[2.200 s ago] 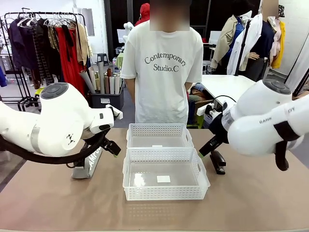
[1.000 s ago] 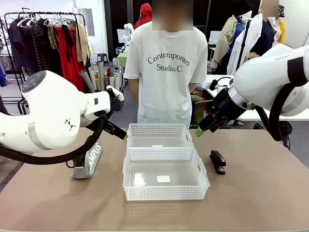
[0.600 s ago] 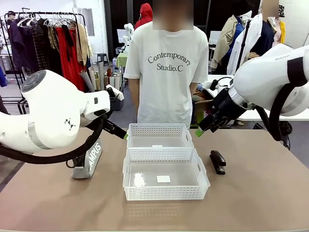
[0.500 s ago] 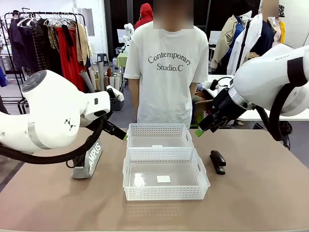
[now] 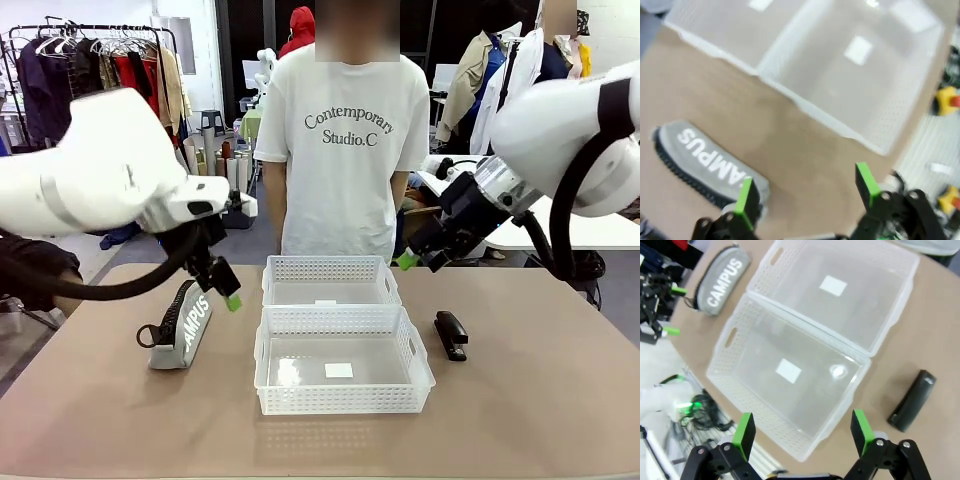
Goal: Distribute items into two baskets.
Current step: Pick up the Pencil pouch that the person points to.
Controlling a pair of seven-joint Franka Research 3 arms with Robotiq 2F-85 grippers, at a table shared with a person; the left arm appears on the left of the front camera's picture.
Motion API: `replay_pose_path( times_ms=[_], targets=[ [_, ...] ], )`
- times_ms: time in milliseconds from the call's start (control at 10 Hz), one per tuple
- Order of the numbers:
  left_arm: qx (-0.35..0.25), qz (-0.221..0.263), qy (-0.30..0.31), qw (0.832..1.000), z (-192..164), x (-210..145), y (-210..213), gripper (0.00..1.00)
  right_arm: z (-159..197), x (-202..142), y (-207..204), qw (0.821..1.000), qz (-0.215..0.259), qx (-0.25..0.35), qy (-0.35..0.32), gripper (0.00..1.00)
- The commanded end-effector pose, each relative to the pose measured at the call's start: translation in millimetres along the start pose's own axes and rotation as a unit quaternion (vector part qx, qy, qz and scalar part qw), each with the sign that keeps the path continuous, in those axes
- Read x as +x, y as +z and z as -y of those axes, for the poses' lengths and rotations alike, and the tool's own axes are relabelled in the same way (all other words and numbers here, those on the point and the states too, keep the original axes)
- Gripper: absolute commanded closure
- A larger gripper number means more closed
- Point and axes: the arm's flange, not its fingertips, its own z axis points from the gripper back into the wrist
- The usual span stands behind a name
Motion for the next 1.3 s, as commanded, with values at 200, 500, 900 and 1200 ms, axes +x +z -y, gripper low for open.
replay_pose_path(
  times_ms=[200,500,900,1200],
  targets=[
    [-0.244,0.082,0.057,0.965,-21,8,27,0.00,17,19,18,0.988,0.012,0.129,-0.089,0.00],
    [-0.371,0.145,0.120,0.909,-41,-3,28,0.00,28,22,35,0.966,0.014,0.223,-0.131,0.00],
    [-0.402,0.164,0.146,0.889,-54,-17,29,0.00,31,19,46,0.959,0.013,0.242,-0.147,0.00],
    [-0.402,0.164,0.146,0.889,-54,-17,29,0.00,31,19,46,0.959,0.013,0.242,-0.147,0.00]
  ],
)
